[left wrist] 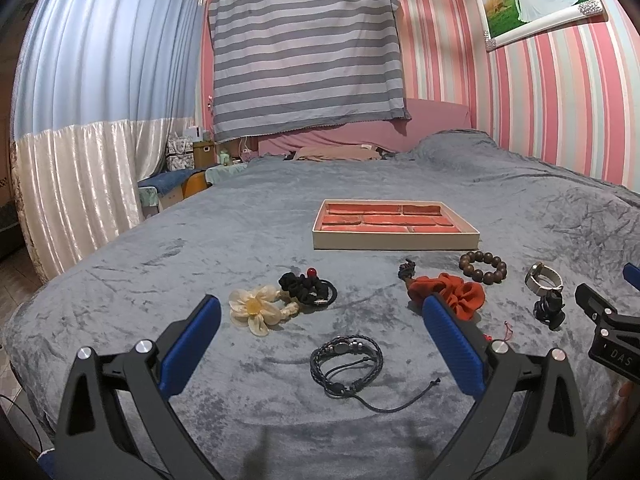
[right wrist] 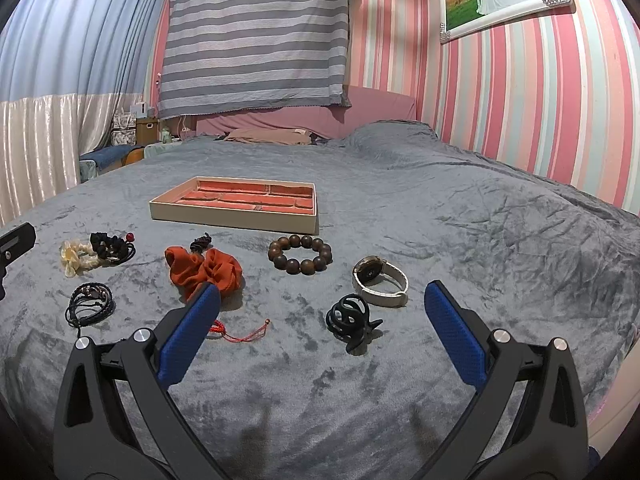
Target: Organize jewelry
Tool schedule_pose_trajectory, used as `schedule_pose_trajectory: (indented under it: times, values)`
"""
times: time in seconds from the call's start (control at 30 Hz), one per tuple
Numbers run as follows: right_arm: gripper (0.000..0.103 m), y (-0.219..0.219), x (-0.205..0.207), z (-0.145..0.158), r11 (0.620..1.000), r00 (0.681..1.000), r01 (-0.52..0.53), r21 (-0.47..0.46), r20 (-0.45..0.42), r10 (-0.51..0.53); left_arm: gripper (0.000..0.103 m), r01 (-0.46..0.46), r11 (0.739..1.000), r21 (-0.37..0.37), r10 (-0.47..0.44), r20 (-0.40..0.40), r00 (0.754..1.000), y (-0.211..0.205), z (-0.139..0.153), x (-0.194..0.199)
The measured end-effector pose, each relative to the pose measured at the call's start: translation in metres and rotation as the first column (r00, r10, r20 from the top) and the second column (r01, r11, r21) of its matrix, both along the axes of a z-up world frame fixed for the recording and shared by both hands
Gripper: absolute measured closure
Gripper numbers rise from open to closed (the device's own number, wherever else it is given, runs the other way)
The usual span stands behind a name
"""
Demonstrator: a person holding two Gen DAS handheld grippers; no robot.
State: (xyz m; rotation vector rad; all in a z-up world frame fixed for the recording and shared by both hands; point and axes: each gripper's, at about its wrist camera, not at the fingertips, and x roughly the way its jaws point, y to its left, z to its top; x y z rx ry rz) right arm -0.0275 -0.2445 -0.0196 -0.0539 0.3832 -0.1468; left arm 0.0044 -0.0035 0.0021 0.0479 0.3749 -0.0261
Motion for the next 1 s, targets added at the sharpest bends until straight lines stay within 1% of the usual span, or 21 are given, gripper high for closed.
schedule_pose_trajectory:
  times: [0.43,0.53,0.77,0.9,1.0]
  values:
    - [0.004,-0.003,0.001,-0.002,1.0,1.0,0.0,0.003,-0.008,0.0,0.004,0.006,1.0,-0.008,-0.006,-0.004,1.0,0.003,-0.003,-0.003]
    - [0.004,-0.003,0.006,-0.011,1.0,1.0,0.001,0.005,-0.016,-0.001,0.004,0.008,1.0,-0.012,-0.008,-0.008,1.0,0.003,-0.004,-0.003]
    - [0.004,-0.004,0.009,-0.014,1.0,1.0,0.004,0.007,-0.027,-0.004,0.004,0.012,1.0,-0.025,-0.012,-0.036,0.999,0.008,-0.009,-0.001]
    - [0.004,-0.004,0.009,-0.017,1.0,0.999,0.01,0.004,-0.036,-0.01,0.004,0.007,1.0,-0.018,-0.008,-0.042,0.999,0.008,-0.009,0.003]
    - [0.004,-0.006,0.01,-0.02,1.0,0.999,0.017,-0.001,-0.046,-0.017,0.004,0.022,1.0,-0.014,-0.022,-0.058,0.998,0.008,-0.013,0.003]
